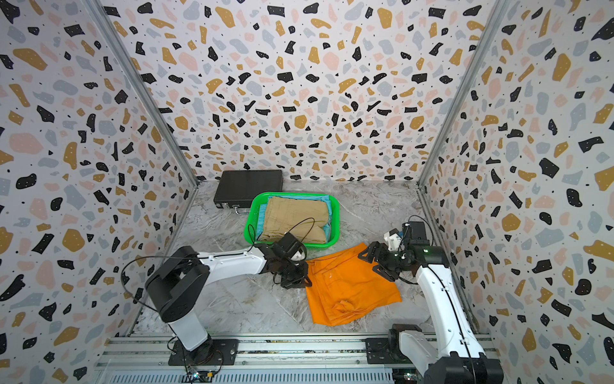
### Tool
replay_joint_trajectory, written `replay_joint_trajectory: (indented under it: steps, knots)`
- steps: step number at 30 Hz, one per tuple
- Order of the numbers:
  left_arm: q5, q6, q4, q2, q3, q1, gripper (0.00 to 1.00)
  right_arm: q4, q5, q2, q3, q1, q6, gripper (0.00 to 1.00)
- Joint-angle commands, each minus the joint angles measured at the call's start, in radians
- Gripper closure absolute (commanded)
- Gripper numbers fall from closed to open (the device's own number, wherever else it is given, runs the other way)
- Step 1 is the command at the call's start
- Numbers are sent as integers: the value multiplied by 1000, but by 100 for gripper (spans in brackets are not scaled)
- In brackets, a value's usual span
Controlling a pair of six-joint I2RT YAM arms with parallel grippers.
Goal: Put the folded long pants in the basket
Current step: Pick up the long pant at the center of the board.
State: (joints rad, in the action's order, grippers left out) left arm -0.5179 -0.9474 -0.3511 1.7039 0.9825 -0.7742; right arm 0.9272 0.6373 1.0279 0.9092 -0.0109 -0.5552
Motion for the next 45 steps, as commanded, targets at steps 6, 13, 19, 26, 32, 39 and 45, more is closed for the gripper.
replay_joint_trajectory:
  steps: [6, 13, 19, 26, 32, 39, 45]
  knots:
    - [14, 276, -299, -227, -46, 128, 100, 4, -74, 51, -40, 2, 121, 20]
    - [42, 371, -425, -326, -108, 208, 100, -119, -30, 151, -127, 6, 114, 19]
    - [73, 454, -471, -298, -81, 253, 100, -276, 16, 313, -174, 51, 103, 18]
    - [67, 499, -481, -244, -51, 274, 100, -415, 81, 587, -135, 148, 72, 23]
    - [88, 509, -480, -234, -43, 282, 100, -465, 80, 610, -144, 238, 20, 28]
    - [79, 518, -475, -218, -35, 286, 100, -475, 57, 627, -141, 294, -25, 95]
    - [110, 536, -483, -374, -42, 287, 100, -256, -138, 379, -120, 332, 25, 100]
